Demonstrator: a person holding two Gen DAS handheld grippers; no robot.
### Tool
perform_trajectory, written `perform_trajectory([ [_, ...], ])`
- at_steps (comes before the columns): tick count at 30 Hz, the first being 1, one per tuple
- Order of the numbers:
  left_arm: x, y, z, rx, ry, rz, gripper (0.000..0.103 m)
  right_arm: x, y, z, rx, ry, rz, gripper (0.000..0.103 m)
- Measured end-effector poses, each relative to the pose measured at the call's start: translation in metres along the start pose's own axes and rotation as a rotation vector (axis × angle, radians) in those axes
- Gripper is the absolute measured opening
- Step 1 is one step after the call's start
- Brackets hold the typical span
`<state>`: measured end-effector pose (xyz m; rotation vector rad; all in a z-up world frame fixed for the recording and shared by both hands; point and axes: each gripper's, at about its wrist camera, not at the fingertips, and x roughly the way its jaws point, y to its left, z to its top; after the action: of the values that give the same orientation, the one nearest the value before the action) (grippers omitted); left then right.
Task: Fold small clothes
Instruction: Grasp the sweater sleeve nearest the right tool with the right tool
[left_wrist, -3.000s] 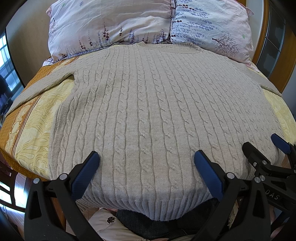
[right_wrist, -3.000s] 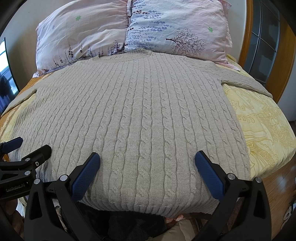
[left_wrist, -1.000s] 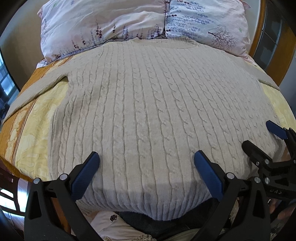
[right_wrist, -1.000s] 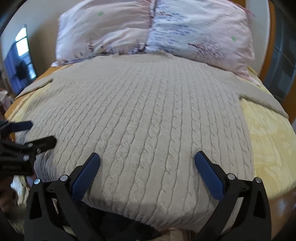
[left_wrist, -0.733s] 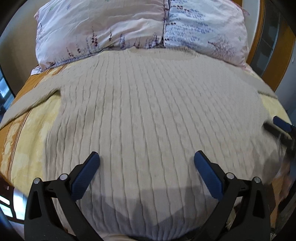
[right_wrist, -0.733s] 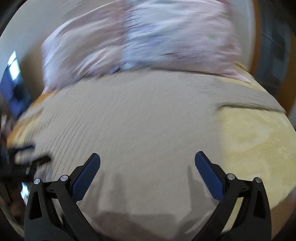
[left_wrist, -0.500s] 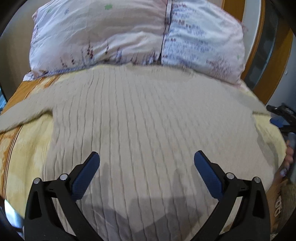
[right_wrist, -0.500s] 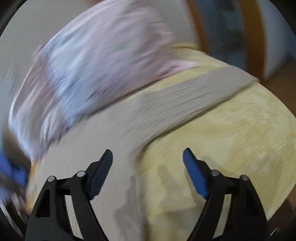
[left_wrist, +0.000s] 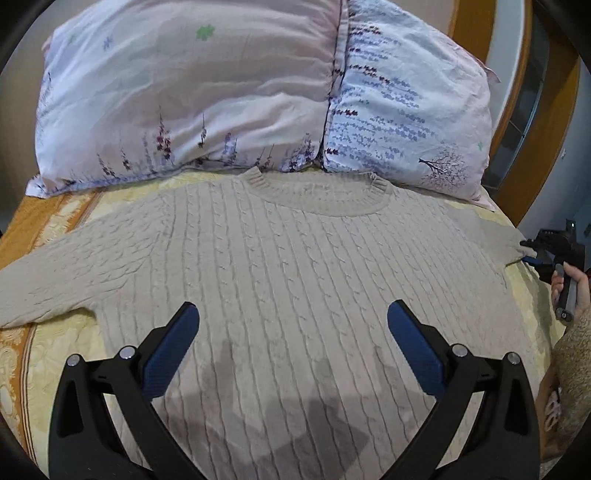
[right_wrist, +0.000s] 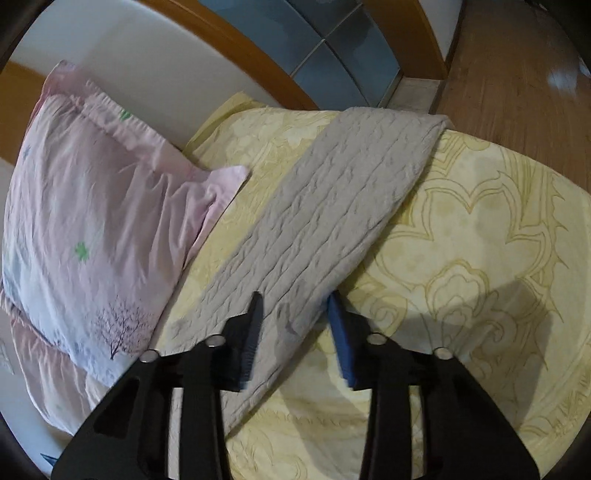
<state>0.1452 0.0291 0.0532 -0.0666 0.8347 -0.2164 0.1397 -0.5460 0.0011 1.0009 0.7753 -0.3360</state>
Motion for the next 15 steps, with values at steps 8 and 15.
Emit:
perform_trajectory([
  [8,0.017,0.009,0.01,-0.015,0.021,-0.026,0.101,-0.002,-0.01,0.003,0.023,-0.05,0.002,0.022],
  [15,0.029,0.009,0.014,-0.032,0.043,-0.076,0.101,0.0,-0.003,-0.002,-0.014,-0.042,0.002,0.021],
])
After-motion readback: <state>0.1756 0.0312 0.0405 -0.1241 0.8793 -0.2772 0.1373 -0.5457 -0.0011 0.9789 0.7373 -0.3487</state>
